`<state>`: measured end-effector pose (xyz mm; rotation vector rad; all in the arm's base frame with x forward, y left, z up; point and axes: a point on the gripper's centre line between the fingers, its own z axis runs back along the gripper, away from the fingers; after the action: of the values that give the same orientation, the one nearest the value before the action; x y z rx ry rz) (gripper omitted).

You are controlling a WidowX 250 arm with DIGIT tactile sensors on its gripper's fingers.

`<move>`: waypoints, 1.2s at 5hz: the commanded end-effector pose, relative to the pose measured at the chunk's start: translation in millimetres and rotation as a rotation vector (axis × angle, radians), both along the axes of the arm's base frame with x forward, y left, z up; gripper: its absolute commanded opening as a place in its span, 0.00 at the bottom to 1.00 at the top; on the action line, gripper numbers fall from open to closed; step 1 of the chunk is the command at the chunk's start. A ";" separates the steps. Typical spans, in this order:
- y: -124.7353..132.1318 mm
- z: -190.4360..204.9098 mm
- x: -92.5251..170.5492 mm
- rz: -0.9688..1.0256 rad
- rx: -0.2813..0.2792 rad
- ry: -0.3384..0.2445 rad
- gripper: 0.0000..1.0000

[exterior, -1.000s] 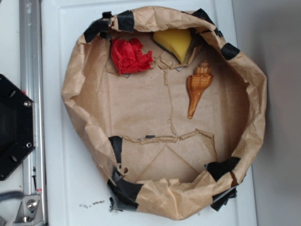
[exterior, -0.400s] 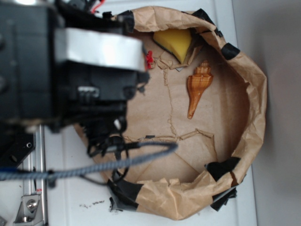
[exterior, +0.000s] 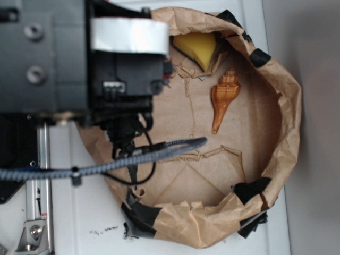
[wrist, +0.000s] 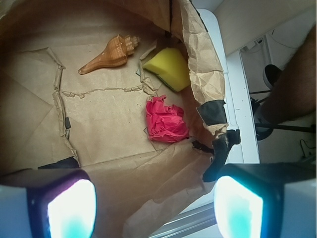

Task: Grab the red paper.

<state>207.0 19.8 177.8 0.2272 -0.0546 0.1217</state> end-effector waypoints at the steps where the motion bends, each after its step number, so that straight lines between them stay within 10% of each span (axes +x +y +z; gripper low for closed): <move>1: 7.5 -30.7 40.6 -0.233 0.074 -0.047 1.00; 3: 1.1 -72.9 48.2 -0.516 0.151 -0.010 1.00; 6: 82.5 -135.3 7.0 -0.547 -0.089 0.114 1.00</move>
<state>215.4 93.2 38.0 0.1104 0.0117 -0.4514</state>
